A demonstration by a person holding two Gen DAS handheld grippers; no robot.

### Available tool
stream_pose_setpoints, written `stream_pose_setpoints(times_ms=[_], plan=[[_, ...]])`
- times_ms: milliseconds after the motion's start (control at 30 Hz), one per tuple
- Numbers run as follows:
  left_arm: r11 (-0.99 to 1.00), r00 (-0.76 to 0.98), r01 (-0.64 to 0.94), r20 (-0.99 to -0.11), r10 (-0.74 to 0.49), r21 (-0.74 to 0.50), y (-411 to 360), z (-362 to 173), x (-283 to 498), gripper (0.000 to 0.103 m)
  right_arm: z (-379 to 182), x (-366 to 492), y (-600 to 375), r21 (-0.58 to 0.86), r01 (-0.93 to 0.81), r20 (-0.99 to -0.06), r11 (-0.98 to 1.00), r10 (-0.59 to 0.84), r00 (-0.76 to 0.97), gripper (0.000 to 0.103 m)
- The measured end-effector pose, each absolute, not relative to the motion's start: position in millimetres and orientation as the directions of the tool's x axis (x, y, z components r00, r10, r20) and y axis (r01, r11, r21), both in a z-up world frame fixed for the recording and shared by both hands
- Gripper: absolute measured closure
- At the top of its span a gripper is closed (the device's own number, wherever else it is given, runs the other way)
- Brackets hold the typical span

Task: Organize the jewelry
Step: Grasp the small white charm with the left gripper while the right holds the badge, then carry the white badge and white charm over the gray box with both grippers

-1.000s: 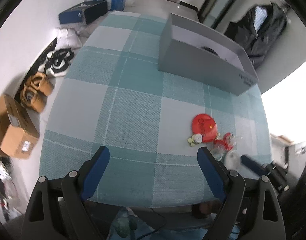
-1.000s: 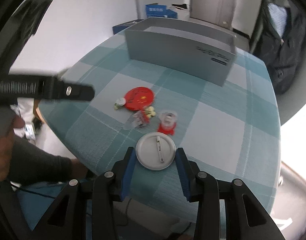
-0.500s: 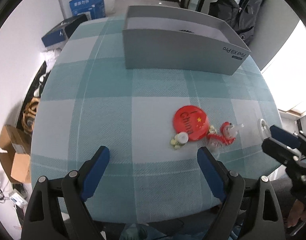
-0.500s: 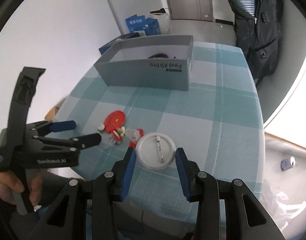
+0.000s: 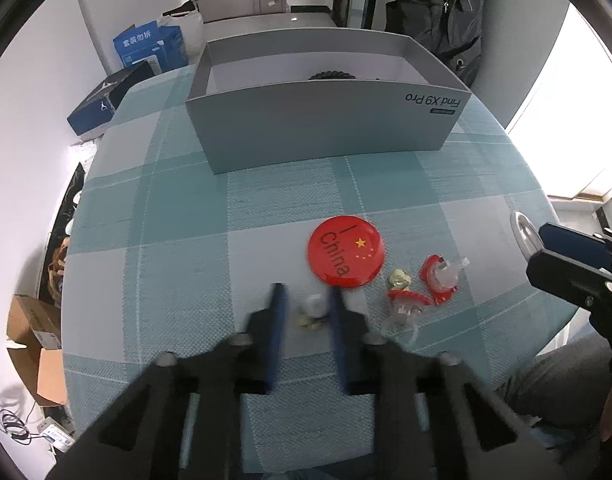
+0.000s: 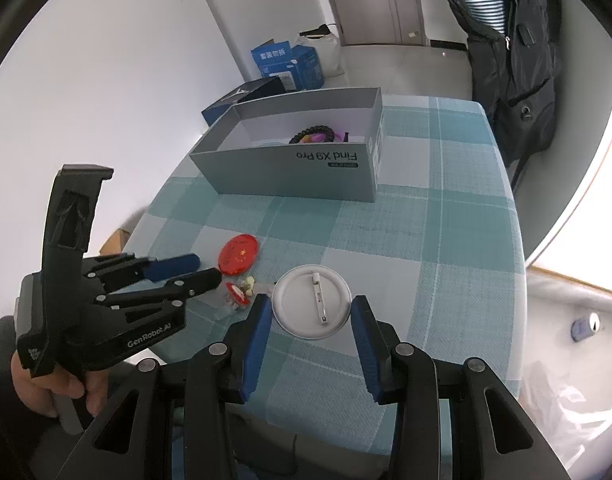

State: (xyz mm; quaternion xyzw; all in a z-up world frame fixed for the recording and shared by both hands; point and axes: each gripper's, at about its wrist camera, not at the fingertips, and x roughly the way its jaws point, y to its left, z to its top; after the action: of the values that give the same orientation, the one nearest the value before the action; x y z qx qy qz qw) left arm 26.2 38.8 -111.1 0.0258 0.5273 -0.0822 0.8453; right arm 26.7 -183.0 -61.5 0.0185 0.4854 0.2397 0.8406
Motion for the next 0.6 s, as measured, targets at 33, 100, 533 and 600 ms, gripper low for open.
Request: stream_pose_setpoints(times_ms=[33,100,533,600], plan=[[0.985,0.427,0.166,-0.896,-0.120,-0.053,40.7,-111.1,26.3,0.094,-61.0,27.0,-183.3,0.266,-0.383,-0.806,0.884,0.422,0.415,0.063],[0.983,0.422,0.164,-0.895,-0.142,-0.079,42.7,-111.5,29.3,0.094,-59.7,27.8,-184.4,0.270,-0.378,-0.803,0.886,0.423,0.419,0.063],[0.966,0.417,0.137,-0.872,-0.257,-0.219,51.2,-97.9,28.8,0.095,-58.9,29.2,-186.8,0.279,-0.365,-0.799,0.888,0.426,0.425,0.063],[0.959,0.424,0.122,-0.860,-0.284,-0.256,56.0,-92.4,28.9,0.095,-58.2,30.7,-187.4,0.285,-0.359,-0.797,0.889,0.428,0.427,0.063]])
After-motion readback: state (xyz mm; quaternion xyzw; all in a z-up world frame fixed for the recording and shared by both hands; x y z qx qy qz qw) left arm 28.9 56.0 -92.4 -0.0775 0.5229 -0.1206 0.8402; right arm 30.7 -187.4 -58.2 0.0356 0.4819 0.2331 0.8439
